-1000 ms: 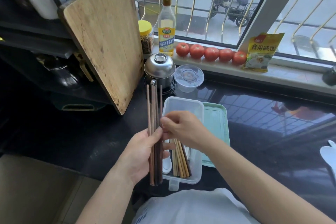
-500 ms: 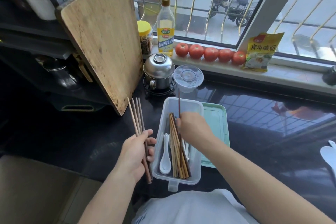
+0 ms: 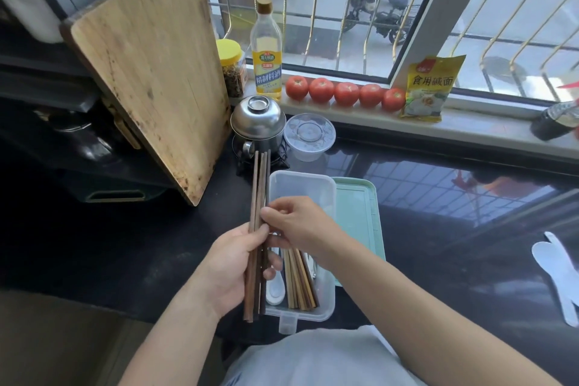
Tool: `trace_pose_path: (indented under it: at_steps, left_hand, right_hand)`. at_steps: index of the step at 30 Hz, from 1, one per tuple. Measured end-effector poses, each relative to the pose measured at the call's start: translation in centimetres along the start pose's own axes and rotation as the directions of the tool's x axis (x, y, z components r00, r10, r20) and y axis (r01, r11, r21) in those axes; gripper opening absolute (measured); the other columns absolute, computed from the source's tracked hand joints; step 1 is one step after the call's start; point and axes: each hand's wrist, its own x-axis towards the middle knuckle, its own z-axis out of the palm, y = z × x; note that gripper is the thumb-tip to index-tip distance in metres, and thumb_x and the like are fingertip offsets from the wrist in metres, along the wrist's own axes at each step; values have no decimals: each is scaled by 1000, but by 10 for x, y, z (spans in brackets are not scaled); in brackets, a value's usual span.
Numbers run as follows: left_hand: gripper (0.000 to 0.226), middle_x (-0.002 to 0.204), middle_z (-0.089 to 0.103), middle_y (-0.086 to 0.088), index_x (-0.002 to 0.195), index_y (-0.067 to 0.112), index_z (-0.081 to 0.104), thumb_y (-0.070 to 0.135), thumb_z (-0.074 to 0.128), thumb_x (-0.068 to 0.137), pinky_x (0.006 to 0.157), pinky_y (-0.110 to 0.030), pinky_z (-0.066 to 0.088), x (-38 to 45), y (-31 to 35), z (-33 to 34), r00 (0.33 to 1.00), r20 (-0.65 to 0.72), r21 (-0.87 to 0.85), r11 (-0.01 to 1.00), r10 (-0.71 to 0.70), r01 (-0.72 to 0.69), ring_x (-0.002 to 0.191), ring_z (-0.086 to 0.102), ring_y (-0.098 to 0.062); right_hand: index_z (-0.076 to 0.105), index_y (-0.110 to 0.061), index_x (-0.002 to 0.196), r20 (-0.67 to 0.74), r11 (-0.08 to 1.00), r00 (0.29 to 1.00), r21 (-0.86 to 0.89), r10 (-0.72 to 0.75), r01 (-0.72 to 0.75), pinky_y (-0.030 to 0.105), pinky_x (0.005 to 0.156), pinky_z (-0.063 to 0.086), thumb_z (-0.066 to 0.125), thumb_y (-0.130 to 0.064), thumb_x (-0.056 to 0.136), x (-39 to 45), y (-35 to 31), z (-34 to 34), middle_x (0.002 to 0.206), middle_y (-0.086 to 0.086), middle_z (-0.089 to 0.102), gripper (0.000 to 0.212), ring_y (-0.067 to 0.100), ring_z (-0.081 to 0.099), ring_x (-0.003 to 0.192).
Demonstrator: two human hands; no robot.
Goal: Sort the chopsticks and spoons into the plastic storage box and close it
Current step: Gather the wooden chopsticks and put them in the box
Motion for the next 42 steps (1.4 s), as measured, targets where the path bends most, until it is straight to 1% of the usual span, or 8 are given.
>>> trace_pose_path:
  at_steps: [5,8,16,22,31,35,38,42]
  left_hand:
    - [25,96,78,-11,117,11,66,23,46,109,56,-33,54,5,4,-7,990,-142,176,984,13,12,74,73,-28]
    - [25,66,60,-4,122,8,64,22,48,108,43,-25,38,9,-1,-27,962,-273,116,993,18,15,49,49,-16]
    - [24,68,54,-6,124,8,62,15,52,103,40,-24,26,7,2,-30,953,-302,-21,1000,-3,-3,48,38,-14]
    - [21,75,65,-11,122,-2,54,7,41,108,40,-23,34,-5,0,-34,971,-231,19,998,67,-64,50,47,-15]
    - [27,99,73,-11,115,7,69,22,47,109,66,-34,54,-5,-5,0,1000,26,72,997,17,-19,79,69,-23]
    - [26,106,77,-14,116,6,65,19,43,110,74,-41,61,-2,-5,-1,997,-69,152,988,26,-15,89,75,-29]
    - [23,89,76,-12,112,8,65,19,44,110,63,-37,60,-2,-6,-13,972,-230,108,994,44,-19,70,71,-24]
    - [24,66,57,-5,117,5,63,19,47,109,40,-24,37,2,-9,-28,934,-354,7,999,45,-45,47,44,-12]
  right_hand:
    - [64,0,87,-366,998,928,11,-60,69,32,57,52,55,-19,99,13,6,-28,75,7,72,25,22,70,68]
    - [57,-7,83,-574,959,782,-265,-242,103,42,57,58,50,-27,101,23,7,-58,74,9,72,28,25,72,66]
    - [64,-6,97,-125,435,983,-899,-137,-54,34,70,44,47,-19,101,43,59,-16,100,18,67,22,36,65,95]
    - [62,-15,87,-273,683,946,-725,-173,-84,40,72,58,49,-28,95,44,35,-41,82,9,72,20,32,70,78]
    - [67,0,82,-35,932,990,-343,-138,118,30,61,48,61,-29,95,-1,11,-2,64,2,59,33,10,54,60]
    - [67,-3,82,-342,981,928,-167,-148,95,43,65,55,58,-29,98,12,4,-29,67,7,65,32,17,60,59]
    - [58,-7,75,-530,891,805,-453,-265,-5,44,70,57,53,-35,100,22,2,-64,71,10,67,38,26,67,64]
    - [63,-5,86,-246,605,965,-783,-89,-144,40,73,56,52,-32,100,34,29,-50,86,14,69,33,34,67,80]
